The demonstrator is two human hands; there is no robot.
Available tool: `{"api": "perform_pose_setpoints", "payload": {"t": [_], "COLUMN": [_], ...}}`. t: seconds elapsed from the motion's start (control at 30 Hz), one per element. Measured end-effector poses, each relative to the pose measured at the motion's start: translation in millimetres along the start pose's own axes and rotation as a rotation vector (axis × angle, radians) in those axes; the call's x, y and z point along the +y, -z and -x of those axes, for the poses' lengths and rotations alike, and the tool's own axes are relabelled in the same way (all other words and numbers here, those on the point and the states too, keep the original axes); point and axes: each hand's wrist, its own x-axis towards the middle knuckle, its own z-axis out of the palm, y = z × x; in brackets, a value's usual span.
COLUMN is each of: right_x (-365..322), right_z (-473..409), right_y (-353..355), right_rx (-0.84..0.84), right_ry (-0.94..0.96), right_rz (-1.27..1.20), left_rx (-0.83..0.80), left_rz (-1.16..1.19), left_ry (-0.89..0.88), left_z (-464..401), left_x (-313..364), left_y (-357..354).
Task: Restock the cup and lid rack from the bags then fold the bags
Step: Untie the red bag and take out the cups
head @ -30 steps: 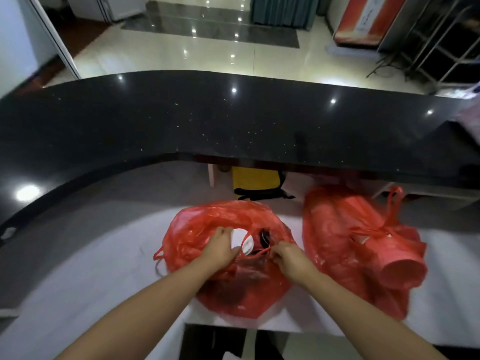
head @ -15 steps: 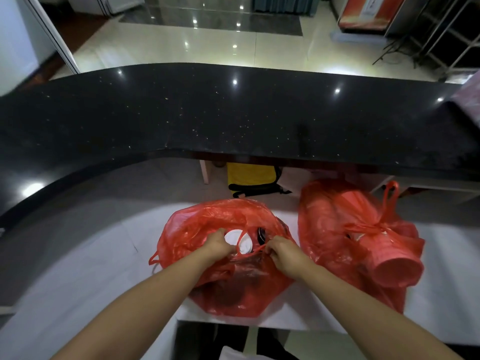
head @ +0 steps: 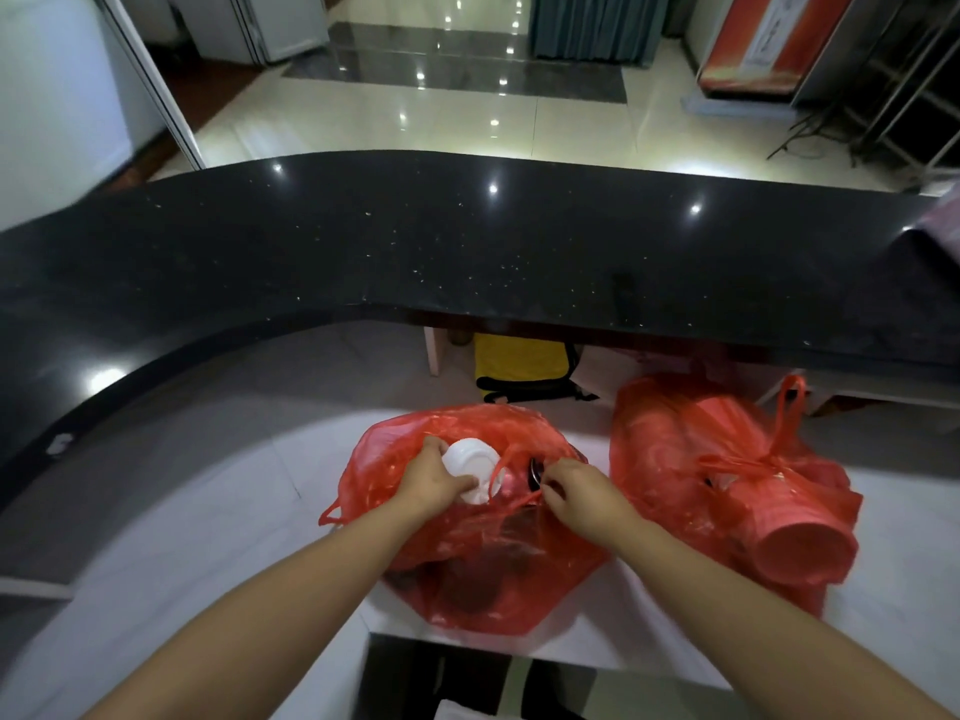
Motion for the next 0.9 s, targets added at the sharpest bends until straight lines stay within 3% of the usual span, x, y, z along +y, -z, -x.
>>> {"api": "perform_pose_setpoints", "payload": {"t": [0.13, 0.23, 0.43, 0.73, 0.9], "right_x": [-25, -52, -105, -177, -234], "right_z": [-11, -19, -21, 16, 53], "right_y": [10, 12, 2, -56, -97], "right_rx": [0.168, 0.255, -0.031, -0.283, -0.416], "right_ry": [0.089, 0.266, 0.651, 0.997, 1.106], "right_rz": [-0.056, -0.082, -0.082, -0.012, -0.005], "left_rx": [0.109, 0.175, 0.213, 0.424, 0.546], "left_rz": [0.084, 0.271, 0.725, 0.848, 1.007], "left_ry": [-0.041, -0.050, 0.135, 0.382, 0.413], "left_z": [15, 40, 119, 252, 331], "left_x": [3, 4, -11, -74, -118], "left_y": [25, 43, 57, 52, 51]}}
